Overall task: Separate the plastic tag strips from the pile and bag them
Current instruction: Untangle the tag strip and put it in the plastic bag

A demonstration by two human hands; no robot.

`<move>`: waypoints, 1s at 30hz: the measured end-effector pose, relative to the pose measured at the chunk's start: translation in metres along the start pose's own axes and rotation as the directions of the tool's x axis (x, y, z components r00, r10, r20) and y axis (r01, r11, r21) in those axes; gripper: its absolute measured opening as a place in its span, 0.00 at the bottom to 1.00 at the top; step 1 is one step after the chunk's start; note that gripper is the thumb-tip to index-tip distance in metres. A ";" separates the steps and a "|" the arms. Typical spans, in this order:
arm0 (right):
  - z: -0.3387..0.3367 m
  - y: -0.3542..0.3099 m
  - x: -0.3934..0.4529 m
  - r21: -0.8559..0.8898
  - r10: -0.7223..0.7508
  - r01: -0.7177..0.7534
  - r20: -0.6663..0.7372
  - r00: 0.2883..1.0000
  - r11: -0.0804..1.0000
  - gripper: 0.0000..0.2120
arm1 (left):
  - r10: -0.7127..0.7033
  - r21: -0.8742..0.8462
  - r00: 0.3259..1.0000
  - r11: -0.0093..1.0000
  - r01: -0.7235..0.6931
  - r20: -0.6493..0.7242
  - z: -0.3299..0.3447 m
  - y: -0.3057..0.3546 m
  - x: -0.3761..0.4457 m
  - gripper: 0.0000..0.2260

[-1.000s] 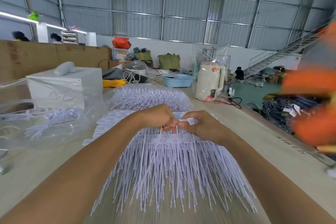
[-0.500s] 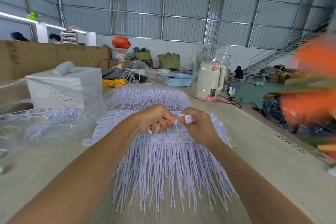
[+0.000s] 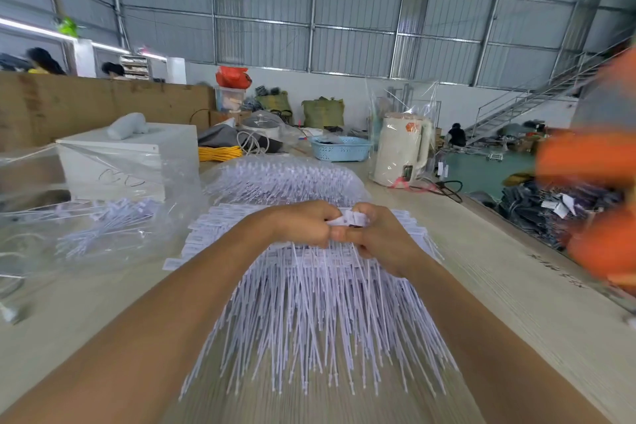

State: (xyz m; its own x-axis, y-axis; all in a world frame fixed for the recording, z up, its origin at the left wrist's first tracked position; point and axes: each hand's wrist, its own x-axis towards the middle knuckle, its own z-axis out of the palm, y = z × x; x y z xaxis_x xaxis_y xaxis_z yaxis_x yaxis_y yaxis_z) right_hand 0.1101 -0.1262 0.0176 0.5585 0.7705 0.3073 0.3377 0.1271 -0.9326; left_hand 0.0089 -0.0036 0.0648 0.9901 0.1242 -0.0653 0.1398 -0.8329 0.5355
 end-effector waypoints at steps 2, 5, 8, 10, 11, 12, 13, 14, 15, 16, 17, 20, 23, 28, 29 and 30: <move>0.001 -0.001 0.001 0.009 0.008 -0.007 -0.034 0.999 1.000 0.16 | -0.002 0.061 1.000 0.998 0.003 -0.008 0.000 0.000 0.001 0.10; 0.000 -0.002 0.002 -0.047 0.050 -0.053 -0.073 0.996 0.997 0.18 | 0.001 0.086 0.997 0.996 0.005 -0.074 0.002 -0.002 0.003 0.10; -0.002 -0.002 -0.001 -0.042 0.072 -0.077 -0.096 0.993 0.996 0.15 | -0.019 -0.058 0.991 0.998 0.011 -0.132 0.001 -0.010 0.002 0.18; -0.006 -0.004 -0.004 0.022 0.089 -0.088 -0.073 0.993 0.996 0.11 | 0.006 -0.145 0.992 0.989 -0.024 -0.123 -0.003 -0.014 0.001 0.13; -0.009 -0.005 -0.005 0.029 0.096 -0.094 -0.039 0.995 0.995 0.08 | 0.027 -0.161 0.992 0.986 -0.047 -0.122 -0.005 -0.016 0.000 0.07; -0.009 -0.007 -0.005 0.018 0.107 -0.107 -0.008 0.994 0.994 0.04 | 0.042 -0.178 0.991 0.982 -0.065 -0.129 -0.005 -0.017 -0.001 0.04; -0.010 -0.009 -0.005 -0.004 0.115 -0.115 0.007 0.993 0.993 0.05 | 0.046 -0.200 0.989 0.977 -0.074 -0.138 -0.004 -0.017 -0.001 0.04; -0.009 -0.011 -0.005 -0.025 0.130 -0.130 0.006 0.992 0.991 0.08 | 0.042 -0.227 0.988 0.971 -0.075 -0.149 -0.003 -0.017 -0.001 0.05; -0.009 -0.013 -0.004 -0.046 0.140 -0.140 -0.002 0.990 0.989 0.10 | 0.031 -0.249 0.987 0.966 -0.071 -0.160 -0.003 -0.017 -0.001 0.07; -0.008 -0.016 -0.004 -0.068 0.152 -0.152 -0.009 0.988 0.986 0.11 | 0.020 -0.257 0.985 0.964 -0.064 -0.170 -0.002 -0.016 -0.002 0.08; -0.008 -0.018 -0.004 -0.093 0.165 -0.164 -0.003 0.986 0.982 0.12 | 0.007 -0.258 0.984 0.965 -0.054 -0.177 -0.002 -0.015 -0.002 0.09; -0.010 -0.026 -0.005 -0.187 0.203 -0.190 0.054 0.978 0.964 0.12 | -0.033 -0.272 0.977 0.962 -0.026 -0.211 -0.002 -0.015 -0.001 0.09; -0.011 -0.033 -0.006 -0.370 0.126 -0.063 0.148 0.981 0.927 0.10 | -0.025 -0.244 0.974 0.969 -0.031 -0.223 -0.003 -0.012 -0.002 0.09; -0.007 -0.024 -0.005 -0.631 -0.363 0.395 0.187 0.913 0.667 0.07 | -0.051 -0.437 0.986 0.899 -0.023 -0.158 -0.007 -0.011 -0.006 0.11; -0.005 -0.019 -0.004 -0.640 -0.422 0.426 0.171 0.890 0.640 0.07 | -0.079 -0.507 0.986 0.862 -0.006 -0.146 -0.007 -0.012 -0.006 0.09; -0.003 -0.015 -0.002 -0.641 -0.449 0.433 0.152 0.881 0.633 0.07 | -0.112 -0.574 0.985 0.819 0.018 -0.129 -0.006 -0.013 -0.006 0.08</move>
State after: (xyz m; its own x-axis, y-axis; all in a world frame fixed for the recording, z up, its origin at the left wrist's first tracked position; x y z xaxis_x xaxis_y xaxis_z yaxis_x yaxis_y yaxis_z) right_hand 0.1065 -0.1319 0.0313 0.2251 0.7163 0.6605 0.9417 0.0139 -0.3361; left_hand 0.0010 0.0101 0.0633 0.9583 0.2852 -0.0154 0.1249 -0.3699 0.9206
